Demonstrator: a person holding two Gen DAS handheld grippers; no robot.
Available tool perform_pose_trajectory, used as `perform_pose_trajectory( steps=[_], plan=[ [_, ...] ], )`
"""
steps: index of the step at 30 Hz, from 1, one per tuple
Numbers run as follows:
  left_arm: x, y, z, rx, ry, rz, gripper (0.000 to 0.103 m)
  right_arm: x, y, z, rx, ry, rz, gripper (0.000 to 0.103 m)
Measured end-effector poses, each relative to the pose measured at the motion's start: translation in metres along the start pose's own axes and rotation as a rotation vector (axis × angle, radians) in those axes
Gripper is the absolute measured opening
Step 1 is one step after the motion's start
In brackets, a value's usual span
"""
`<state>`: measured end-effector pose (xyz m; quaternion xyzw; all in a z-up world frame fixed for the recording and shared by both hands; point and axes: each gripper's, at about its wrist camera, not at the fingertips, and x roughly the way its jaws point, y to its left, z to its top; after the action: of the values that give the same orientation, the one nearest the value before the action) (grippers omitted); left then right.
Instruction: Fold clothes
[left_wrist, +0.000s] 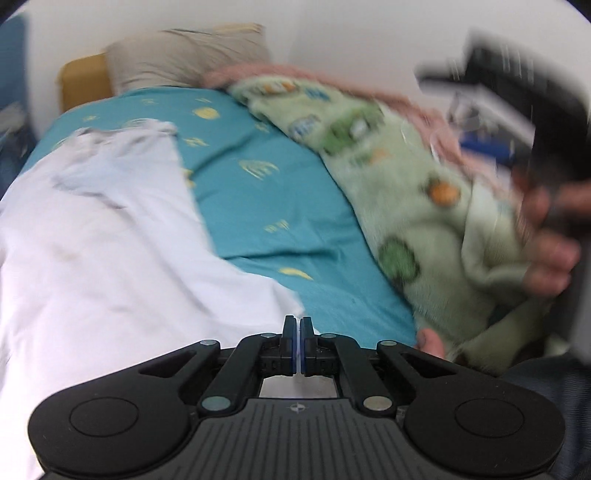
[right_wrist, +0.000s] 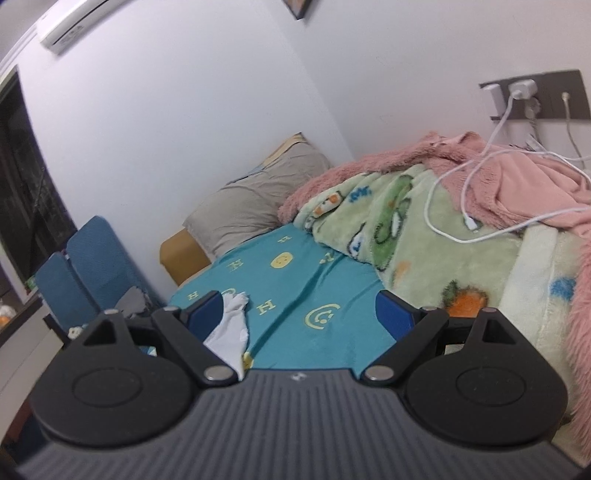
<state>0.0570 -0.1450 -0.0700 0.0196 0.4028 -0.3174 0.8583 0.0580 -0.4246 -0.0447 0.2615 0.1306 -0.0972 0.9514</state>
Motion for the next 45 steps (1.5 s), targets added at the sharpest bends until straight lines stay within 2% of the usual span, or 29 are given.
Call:
perform_pose_trajectory(
  steps=[4,8,11,12,14,16,17,19,20,21,26,28,32,35,37,40,41,45],
  plan=[
    [-0.046,0.037,-0.009,-0.13,-0.026,-0.023,0.001,0.0,0.015,-0.003,-0.062,0.014,0.02,0.091],
    [-0.065,0.071,-0.032,-0.245,0.026,0.004,0.001,0.003,0.025,-0.005,-0.106,0.035,0.018,0.091],
    [-0.061,0.085,-0.048,-0.231,0.115,0.131,0.002,0.006,0.03,-0.007,-0.127,0.058,0.011,0.091],
    [-0.058,0.091,-0.052,-0.246,0.154,0.146,0.002,0.007,0.031,-0.008,-0.133,0.066,0.01,0.091],
    [-0.052,0.103,-0.06,-0.29,0.204,0.139,0.002,0.009,0.034,-0.01,-0.141,0.081,0.01,0.091],
    [-0.054,0.113,-0.06,-0.343,0.207,0.114,0.003,0.01,0.036,-0.011,-0.149,0.095,0.009,0.091],
    [-0.056,0.117,-0.059,-0.366,0.198,0.095,0.005,0.01,0.037,-0.012,-0.153,0.103,0.009,0.091],
    [-0.061,0.127,-0.055,-0.4,0.174,0.069,0.018,0.011,0.04,-0.014,-0.159,0.112,0.014,0.091],
    [-0.056,0.129,-0.053,-0.405,0.173,0.061,0.033,0.012,0.041,-0.015,-0.161,0.117,0.018,0.091],
    [-0.051,0.131,-0.052,-0.41,0.172,0.054,0.042,0.012,0.042,-0.015,-0.163,0.122,0.023,0.091],
    [-0.025,0.14,-0.043,-0.437,0.166,0.014,0.055,0.017,0.049,-0.019,-0.175,0.148,0.043,0.091],
    [-0.014,0.144,-0.04,-0.447,0.164,-0.001,0.055,0.019,0.051,-0.021,-0.185,0.157,0.045,0.091],
    [0.006,0.151,-0.033,-0.469,0.159,-0.033,0.049,0.023,0.055,-0.025,-0.194,0.184,0.05,0.091],
    [0.015,0.155,-0.041,-0.482,0.192,-0.031,0.043,0.027,0.06,-0.029,-0.203,0.202,0.057,0.091],
    [0.014,0.156,-0.044,-0.486,0.19,-0.045,0.033,0.029,0.064,-0.032,-0.206,0.213,0.07,0.091],
    [0.011,0.155,-0.046,-0.482,0.173,-0.061,0.004,0.032,0.07,-0.036,-0.21,0.234,0.088,0.091],
    [0.009,0.153,-0.045,-0.475,0.159,-0.062,0.001,0.033,0.073,-0.038,-0.211,0.241,0.093,0.091],
    [-0.018,0.143,-0.045,-0.471,0.109,-0.048,0.001,0.035,0.078,-0.041,-0.213,0.259,0.103,0.091]
  ],
)
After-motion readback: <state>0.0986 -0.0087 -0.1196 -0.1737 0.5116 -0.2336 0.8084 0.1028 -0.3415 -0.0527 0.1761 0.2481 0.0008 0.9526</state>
